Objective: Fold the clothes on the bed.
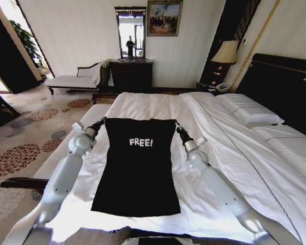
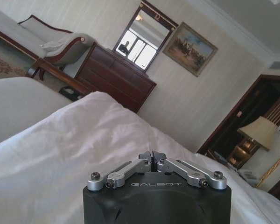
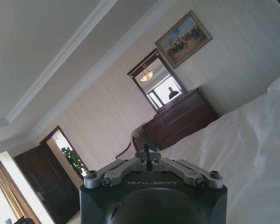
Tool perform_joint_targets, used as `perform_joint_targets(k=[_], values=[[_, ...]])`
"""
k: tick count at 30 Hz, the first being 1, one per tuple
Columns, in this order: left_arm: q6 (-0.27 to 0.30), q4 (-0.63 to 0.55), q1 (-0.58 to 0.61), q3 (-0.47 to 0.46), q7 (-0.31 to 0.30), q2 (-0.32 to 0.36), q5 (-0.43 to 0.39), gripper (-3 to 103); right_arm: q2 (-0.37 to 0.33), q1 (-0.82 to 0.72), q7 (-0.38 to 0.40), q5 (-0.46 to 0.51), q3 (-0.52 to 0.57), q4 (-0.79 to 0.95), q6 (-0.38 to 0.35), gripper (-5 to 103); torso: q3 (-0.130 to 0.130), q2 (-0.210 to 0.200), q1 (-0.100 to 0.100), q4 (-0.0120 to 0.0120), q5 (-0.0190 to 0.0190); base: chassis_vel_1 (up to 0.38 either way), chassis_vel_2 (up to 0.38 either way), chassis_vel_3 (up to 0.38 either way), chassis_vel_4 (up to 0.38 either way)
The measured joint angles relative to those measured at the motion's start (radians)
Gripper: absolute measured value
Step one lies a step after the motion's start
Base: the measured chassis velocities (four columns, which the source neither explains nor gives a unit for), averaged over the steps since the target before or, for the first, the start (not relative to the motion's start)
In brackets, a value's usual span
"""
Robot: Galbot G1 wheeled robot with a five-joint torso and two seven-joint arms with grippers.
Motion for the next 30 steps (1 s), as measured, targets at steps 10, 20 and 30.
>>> perform_joint_targets(k=[10, 20, 30], values=[[-0.003, -0.213, 0.409, -0.136, 0.029, -0.073, 0.142, 1, 0.009, -0.363, 0.008, -0.166, 0.087, 0.104, 0.022, 0, 0.0, 0.0, 0.0, -0.0002, -0.0001, 0.0, 0.0, 0.0, 0.0], [-0.007, -0.265, 0.63, -0.254, 0.064, -0.14, 0.242, 1, 0.073, -0.564, 0.006, -0.251, 0.148, 0.129, 0.055, 0, 0.0, 0.0, 0.0, 0.0003, -0.0005, 0.0, 0.0, 0.0, 0.0], [0.002, -0.278, 0.722, -0.325, 0.081, -0.198, 0.252, 1, 0.139, -0.673, 0.009, -0.325, 0.145, 0.116, 0.103, 0, 0.0, 0.0, 0.0, 0.0004, -0.0004, 0.0, 0.0, 0.0, 0.0]])
